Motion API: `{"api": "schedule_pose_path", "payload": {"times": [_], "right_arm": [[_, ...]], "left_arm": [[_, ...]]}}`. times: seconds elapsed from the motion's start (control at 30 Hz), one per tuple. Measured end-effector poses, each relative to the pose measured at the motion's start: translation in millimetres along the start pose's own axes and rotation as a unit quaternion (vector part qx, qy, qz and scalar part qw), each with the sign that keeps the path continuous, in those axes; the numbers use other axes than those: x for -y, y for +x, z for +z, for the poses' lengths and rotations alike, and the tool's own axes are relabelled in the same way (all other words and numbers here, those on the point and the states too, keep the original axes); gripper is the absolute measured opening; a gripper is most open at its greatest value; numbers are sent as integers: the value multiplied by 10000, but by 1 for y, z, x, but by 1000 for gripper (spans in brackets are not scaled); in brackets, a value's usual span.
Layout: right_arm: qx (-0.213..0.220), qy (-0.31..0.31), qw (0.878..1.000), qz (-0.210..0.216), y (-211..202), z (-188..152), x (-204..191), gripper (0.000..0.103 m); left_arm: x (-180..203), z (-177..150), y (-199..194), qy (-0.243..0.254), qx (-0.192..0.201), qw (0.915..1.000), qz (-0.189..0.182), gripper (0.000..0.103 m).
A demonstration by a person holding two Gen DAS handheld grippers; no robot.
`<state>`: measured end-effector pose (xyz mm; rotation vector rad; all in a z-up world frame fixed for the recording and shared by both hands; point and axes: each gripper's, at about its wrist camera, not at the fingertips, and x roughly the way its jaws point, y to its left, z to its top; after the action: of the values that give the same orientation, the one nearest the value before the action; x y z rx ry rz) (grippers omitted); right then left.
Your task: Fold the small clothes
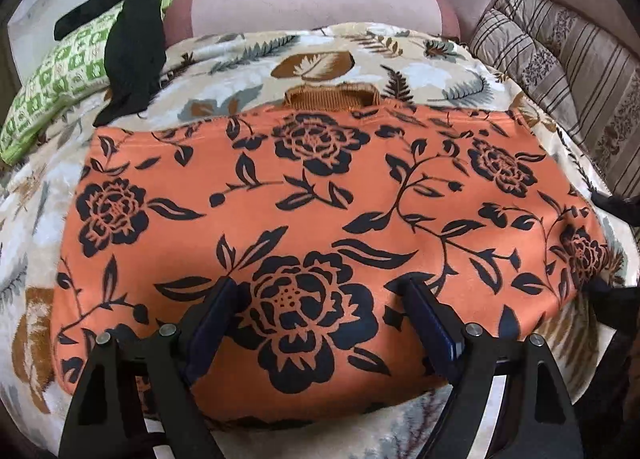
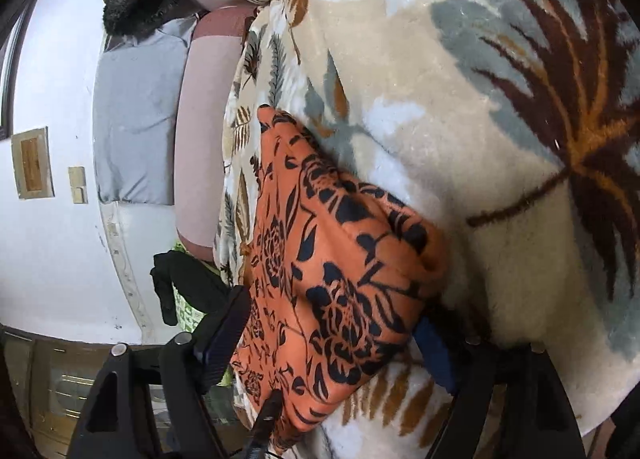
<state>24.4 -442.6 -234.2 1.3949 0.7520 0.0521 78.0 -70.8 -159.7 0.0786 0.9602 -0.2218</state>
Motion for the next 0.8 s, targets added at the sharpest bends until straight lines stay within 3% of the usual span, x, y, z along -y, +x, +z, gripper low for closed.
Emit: {"api": "schedule_pose_path", "payload": {"times": [0.03, 0.07, 0.13, 0.17, 0.23, 0.3, 0.33, 0.37, 0.4, 0.43, 0.47, 0.53, 0.6, 0.73, 0.8], "right_arm": [[1, -97, 9999, -52, -3, 3, -3, 69], [-18, -256, 9996, -65, -4, 4, -10, 57], [-23, -736, 9969, -272, -1, 5, -23, 54], [-8, -828, 9960, -348, 0, 5, -23, 54], [72, -1045, 9924, -643, 10, 6, -21, 54], [-17, -915, 9935, -679, 18, 9, -14, 54], [-92, -1136, 9902, -807, 20, 10, -21, 49], [-170, -1255, 9881, -870, 22, 10, -25, 27], [-235, -1465, 9845, -937, 22, 9, -36, 18], [-198, -1756, 9785, -1060, 23, 7, -52, 17], [-163, -2121, 9706, -1128, 22, 0, -75, 16], [-60, -2783, 9540, -1115, 19, -17, -119, 16], [-4, -3547, 9294, -1018, 20, -49, -172, 16], [-130, -4692, 8801, -709, 28, -135, -241, 16], [-287, -5156, 8544, -570, 39, -182, -261, 16]], "left_arm": [[-1, 2, -8, -57, 127, 9999, -73, 85], [-1, 5, -17, -94, 335, 9993, -119, 85], [1, 8, -22, -63, 544, 9985, -52, 85], [2, 8, -13, -12, 398, 9992, -17, 85], [9, 0, 28, 274, -409, 9986, 177, 87], [15, -3, 26, 569, -117, 9978, 320, 90], [14, -1, 25, 505, -177, 9982, 280, 89], [9, 3, 24, 343, -240, 9990, 163, 89], [5, 5, 23, 258, -289, 9992, 60, 87], [2, 7, 19, 181, -269, 9995, 0, 85], [-7, 9, 9, -56, -135, 9998, -101, 79], [-30, 8, -20, -608, 229, 9974, -306, 79], [-60, 0, -52, -1097, 635, 9913, -342, 79], [-146, -43, -119, -2205, 1316, 9664, 70, 79], [-180, -66, -136, -2585, 1398, 9552, 338, 79]]}}
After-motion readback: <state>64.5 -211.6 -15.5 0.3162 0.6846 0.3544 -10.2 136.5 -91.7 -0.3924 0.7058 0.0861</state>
